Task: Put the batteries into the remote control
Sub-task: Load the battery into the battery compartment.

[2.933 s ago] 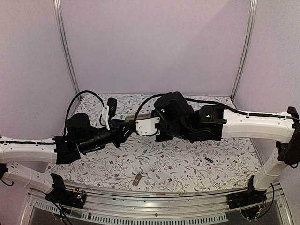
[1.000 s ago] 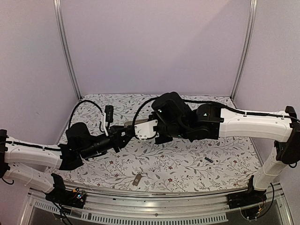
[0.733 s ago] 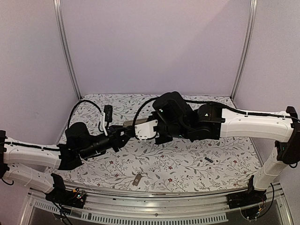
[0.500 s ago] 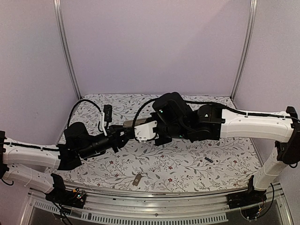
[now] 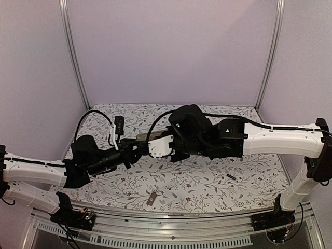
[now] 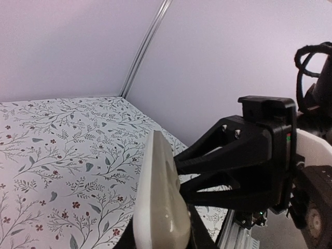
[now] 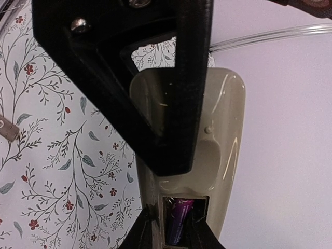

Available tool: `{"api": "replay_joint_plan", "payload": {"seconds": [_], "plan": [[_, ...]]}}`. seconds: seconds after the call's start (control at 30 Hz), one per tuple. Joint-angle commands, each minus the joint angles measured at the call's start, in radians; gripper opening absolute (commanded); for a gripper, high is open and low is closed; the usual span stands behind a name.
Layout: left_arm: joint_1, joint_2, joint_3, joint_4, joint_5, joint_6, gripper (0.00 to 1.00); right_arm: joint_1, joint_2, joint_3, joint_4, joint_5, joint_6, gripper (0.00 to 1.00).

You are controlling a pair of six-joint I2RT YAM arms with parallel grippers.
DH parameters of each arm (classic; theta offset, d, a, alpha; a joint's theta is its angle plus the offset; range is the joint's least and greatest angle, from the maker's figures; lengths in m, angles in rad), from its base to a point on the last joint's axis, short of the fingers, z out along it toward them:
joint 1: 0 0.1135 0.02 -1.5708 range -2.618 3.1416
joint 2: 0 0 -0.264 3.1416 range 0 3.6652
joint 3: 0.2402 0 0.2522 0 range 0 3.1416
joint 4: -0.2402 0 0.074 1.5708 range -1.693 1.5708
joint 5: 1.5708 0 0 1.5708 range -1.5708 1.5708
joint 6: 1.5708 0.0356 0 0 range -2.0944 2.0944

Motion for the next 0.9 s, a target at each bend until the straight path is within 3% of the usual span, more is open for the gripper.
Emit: {"api": "replay_joint_plan", "payload": {"seconds": [0.0,0.23,0.7,0.87], "plan": [[-0.004,-0.040,0.025,0.134,0.060,-0.003,0.00,-0.014,-0.001,-0.031,-0.009,-0.016,0.011,0.22],[-0.002,-0.068,0.045,0.032,0.076,0.063,0.00,-0.070,-0.060,-0.041,-0.020,-0.131,0.073,0.17],[-0.002,-0.041,0.058,0.056,0.143,0.046,0.00,-0.072,0.005,-0.038,-0.021,-0.015,0.068,0.20],[-0.003,-0.034,0.061,0.059,0.154,0.051,0.00,-0.072,0.007,-0.028,-0.023,-0.048,0.073,0.08]]}}
